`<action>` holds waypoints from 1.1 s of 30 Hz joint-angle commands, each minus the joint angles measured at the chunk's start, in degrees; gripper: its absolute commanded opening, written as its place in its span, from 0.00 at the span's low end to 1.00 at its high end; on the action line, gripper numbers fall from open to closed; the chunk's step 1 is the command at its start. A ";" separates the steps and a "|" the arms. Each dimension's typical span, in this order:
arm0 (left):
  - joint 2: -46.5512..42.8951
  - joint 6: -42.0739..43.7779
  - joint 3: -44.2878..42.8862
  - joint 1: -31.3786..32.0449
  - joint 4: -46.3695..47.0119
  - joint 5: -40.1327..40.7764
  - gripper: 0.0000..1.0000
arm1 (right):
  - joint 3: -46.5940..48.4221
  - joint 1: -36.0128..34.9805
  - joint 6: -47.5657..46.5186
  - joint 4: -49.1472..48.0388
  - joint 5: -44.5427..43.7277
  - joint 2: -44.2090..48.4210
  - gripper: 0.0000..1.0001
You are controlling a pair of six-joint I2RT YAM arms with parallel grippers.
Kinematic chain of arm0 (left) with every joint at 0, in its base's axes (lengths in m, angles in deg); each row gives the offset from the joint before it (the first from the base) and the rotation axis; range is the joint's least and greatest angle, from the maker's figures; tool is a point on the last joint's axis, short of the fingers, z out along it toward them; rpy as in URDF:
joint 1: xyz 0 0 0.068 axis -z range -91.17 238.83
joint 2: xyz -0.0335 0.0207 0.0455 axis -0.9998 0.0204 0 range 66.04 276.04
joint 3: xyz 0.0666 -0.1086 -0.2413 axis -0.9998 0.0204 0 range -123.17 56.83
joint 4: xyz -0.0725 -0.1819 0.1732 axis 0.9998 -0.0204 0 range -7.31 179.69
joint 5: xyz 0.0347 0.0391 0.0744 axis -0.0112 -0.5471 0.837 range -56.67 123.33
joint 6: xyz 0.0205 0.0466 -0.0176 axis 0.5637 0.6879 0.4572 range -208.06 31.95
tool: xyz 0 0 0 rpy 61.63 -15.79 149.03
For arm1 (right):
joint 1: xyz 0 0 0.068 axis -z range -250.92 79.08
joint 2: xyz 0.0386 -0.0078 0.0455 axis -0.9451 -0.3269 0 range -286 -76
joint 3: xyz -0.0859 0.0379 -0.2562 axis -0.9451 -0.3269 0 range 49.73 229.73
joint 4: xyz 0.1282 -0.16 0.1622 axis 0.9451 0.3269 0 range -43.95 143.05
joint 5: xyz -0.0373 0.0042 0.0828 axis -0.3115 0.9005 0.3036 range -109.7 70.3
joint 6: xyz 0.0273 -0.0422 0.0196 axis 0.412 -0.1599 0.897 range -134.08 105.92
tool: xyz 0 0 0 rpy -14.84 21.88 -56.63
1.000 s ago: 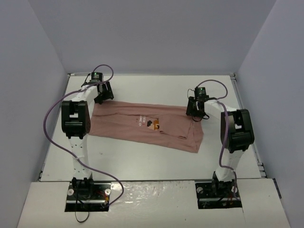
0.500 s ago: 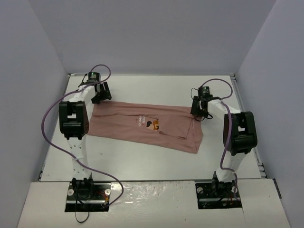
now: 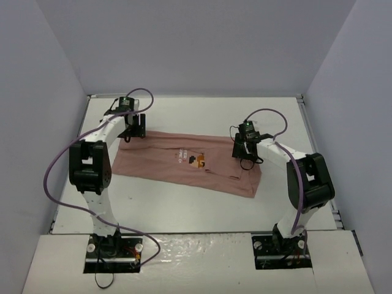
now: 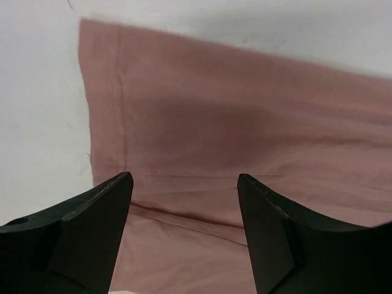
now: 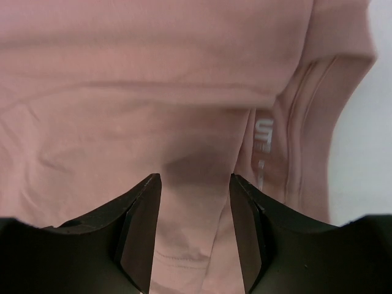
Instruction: Fold and stack the t-shirts
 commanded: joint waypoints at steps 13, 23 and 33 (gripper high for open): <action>1.67 -10.09 9.90 0.12 -10.36 -2.71 0.61 | 18.29 0.16 -5.49 -1.18 -4.47 -20.13 0.46; -19.17 -19.59 27.12 9.73 -9.69 -8.86 0.61 | 52.58 -1.49 -18.58 -1.11 0.78 -37.09 0.46; -30.10 -5.61 17.92 14.22 -13.12 -2.84 0.69 | 43.66 -3.98 -12.59 -1.21 -5.15 -16.19 0.55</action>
